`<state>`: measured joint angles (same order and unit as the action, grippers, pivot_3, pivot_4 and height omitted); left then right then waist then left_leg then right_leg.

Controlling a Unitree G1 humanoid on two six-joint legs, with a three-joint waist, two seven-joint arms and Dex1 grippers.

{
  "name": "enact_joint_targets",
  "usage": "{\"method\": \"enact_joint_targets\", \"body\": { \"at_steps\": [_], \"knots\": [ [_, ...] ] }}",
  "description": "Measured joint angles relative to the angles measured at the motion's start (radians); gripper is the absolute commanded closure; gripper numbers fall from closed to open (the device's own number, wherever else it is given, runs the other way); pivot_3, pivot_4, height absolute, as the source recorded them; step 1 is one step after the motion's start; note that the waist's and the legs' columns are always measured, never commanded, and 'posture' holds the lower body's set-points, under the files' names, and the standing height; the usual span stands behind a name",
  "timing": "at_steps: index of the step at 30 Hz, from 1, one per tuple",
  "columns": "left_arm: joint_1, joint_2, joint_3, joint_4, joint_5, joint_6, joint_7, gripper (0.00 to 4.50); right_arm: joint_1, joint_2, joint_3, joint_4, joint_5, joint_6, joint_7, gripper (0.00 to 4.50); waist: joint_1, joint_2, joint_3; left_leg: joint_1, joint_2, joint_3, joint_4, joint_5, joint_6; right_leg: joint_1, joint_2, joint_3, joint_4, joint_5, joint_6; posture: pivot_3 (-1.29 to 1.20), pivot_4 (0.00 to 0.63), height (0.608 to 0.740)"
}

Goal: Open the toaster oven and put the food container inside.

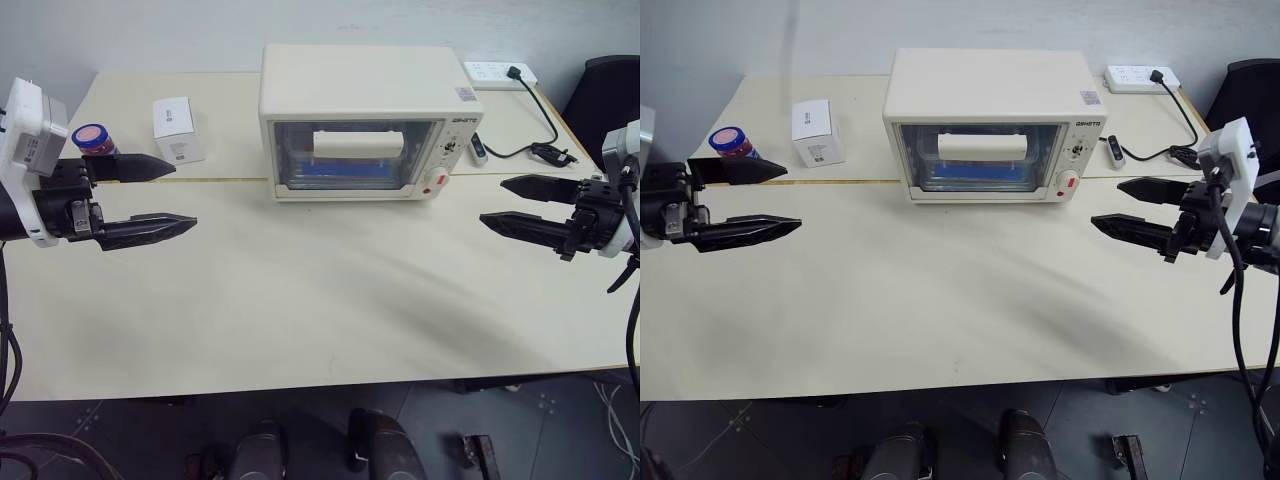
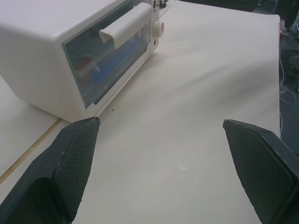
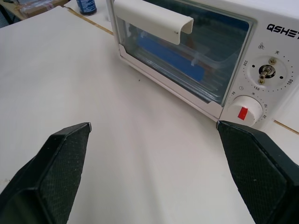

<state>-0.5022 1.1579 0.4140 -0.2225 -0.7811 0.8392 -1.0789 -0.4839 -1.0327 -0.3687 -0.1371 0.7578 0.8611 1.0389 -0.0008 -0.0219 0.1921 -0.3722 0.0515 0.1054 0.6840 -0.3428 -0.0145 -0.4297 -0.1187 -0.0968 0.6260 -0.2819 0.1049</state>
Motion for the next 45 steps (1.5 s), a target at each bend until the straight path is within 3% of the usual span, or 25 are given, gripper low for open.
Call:
{"method": "enact_joint_targets", "body": {
  "at_steps": [45],
  "knots": [
    [0.0,0.0,0.0,0.0,0.0,0.0,0.0,0.0,0.0,0.0,0.0,0.0,0.0,0.0,0.0,0.02,0.0,0.0,0.0,0.0,0.0,0.0,0.0,0.0,0.0,0.0,0.0,0.0,0.0,0.0,0.0,0.0,0.15,0.74]
  ]
}}
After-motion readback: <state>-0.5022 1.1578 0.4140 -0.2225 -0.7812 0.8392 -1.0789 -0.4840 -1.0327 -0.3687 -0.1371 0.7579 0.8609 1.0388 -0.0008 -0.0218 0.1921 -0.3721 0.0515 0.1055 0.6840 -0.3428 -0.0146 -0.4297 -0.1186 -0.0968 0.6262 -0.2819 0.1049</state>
